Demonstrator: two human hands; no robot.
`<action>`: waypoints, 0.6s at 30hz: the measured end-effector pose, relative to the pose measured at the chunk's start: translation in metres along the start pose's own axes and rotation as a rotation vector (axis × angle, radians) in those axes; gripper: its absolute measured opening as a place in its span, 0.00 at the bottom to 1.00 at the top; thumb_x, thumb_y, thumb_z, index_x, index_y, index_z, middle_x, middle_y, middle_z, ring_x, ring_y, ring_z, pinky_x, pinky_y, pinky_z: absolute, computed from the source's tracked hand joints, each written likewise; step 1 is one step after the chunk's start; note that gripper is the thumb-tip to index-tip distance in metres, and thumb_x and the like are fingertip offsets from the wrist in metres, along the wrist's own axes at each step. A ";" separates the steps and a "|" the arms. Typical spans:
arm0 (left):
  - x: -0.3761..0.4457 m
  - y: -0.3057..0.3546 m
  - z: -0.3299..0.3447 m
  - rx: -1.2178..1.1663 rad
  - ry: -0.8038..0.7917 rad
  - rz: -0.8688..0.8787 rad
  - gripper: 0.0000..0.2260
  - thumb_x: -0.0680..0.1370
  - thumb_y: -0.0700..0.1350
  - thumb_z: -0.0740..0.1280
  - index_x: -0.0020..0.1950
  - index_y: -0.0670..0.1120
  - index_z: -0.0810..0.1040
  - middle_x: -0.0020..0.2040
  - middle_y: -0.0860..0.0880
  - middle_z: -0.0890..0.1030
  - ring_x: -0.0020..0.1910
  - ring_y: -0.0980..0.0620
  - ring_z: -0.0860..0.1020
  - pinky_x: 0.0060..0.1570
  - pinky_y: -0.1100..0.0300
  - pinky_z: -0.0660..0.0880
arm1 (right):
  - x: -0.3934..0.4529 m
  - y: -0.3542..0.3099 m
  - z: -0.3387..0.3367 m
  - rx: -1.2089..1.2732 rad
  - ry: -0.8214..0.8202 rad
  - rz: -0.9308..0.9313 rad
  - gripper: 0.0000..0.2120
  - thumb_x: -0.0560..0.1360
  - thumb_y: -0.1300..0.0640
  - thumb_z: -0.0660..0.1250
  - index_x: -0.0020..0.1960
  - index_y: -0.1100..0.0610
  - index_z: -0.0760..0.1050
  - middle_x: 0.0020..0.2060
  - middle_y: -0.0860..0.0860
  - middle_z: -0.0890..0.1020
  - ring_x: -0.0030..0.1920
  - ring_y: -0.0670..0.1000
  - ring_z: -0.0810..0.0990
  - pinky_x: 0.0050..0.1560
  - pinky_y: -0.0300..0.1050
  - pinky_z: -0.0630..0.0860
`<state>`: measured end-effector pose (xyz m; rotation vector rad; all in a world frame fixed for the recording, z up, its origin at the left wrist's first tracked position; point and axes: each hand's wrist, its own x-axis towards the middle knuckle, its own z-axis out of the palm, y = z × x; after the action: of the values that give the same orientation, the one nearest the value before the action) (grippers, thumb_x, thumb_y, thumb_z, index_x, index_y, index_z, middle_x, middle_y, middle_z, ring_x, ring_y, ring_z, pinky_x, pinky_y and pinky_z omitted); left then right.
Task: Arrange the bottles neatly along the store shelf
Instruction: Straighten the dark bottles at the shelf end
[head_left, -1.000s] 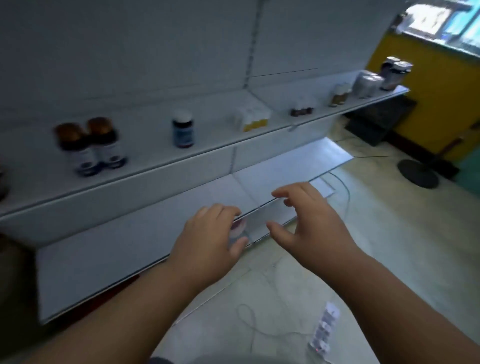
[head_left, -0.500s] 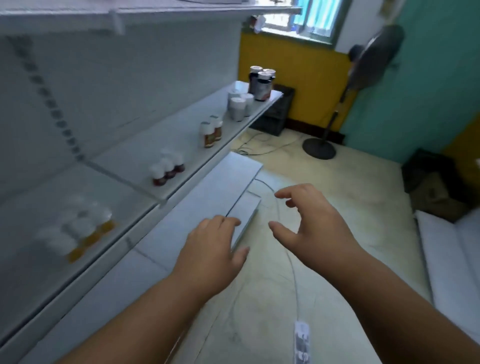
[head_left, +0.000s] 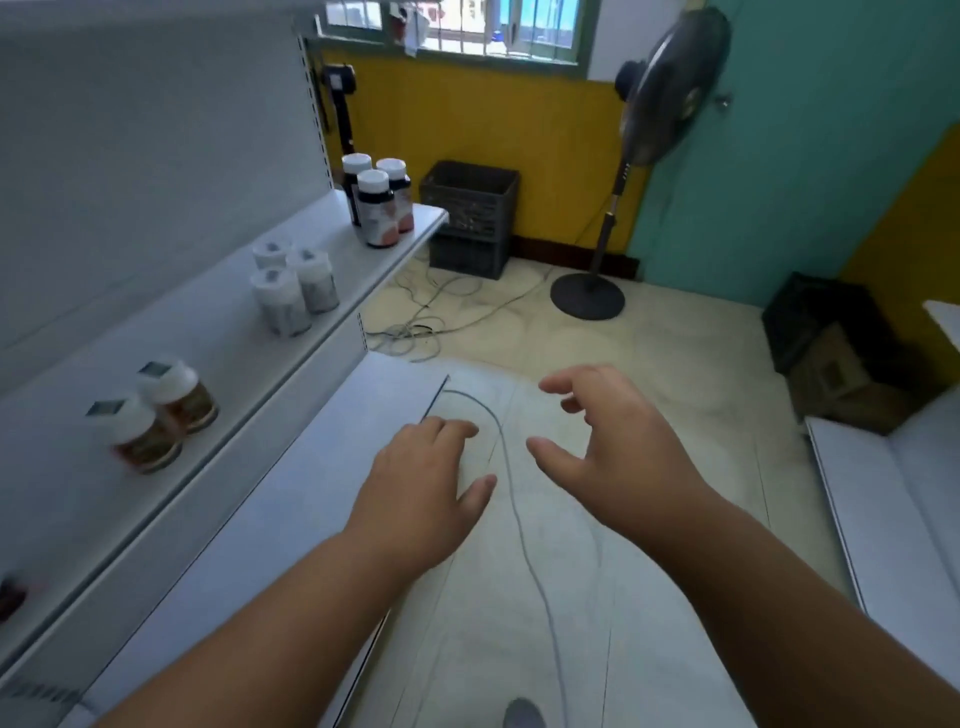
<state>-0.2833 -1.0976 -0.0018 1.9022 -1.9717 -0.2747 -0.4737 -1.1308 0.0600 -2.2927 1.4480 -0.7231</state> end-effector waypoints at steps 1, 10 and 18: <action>0.020 0.002 0.000 0.011 0.012 -0.016 0.23 0.78 0.60 0.64 0.70 0.54 0.69 0.64 0.55 0.73 0.62 0.53 0.70 0.61 0.58 0.69 | 0.023 0.008 -0.006 -0.001 -0.012 -0.019 0.22 0.72 0.46 0.71 0.63 0.43 0.70 0.54 0.35 0.69 0.56 0.39 0.73 0.53 0.34 0.72; 0.193 -0.036 0.019 -0.004 0.090 -0.146 0.25 0.78 0.62 0.62 0.73 0.55 0.66 0.67 0.57 0.71 0.65 0.56 0.68 0.65 0.57 0.67 | 0.227 0.063 0.016 0.054 -0.089 -0.147 0.21 0.72 0.46 0.71 0.63 0.41 0.70 0.51 0.34 0.68 0.52 0.37 0.71 0.44 0.25 0.65; 0.347 -0.070 0.012 0.004 0.116 -0.191 0.25 0.78 0.60 0.62 0.73 0.55 0.64 0.68 0.56 0.69 0.68 0.54 0.66 0.68 0.54 0.65 | 0.399 0.083 0.037 0.122 -0.136 -0.256 0.19 0.71 0.47 0.72 0.61 0.42 0.72 0.53 0.35 0.72 0.53 0.38 0.73 0.51 0.31 0.72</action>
<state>-0.2261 -1.4471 0.0071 2.0629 -1.7210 -0.2075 -0.3721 -1.5270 0.0819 -2.4042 1.0340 -0.6893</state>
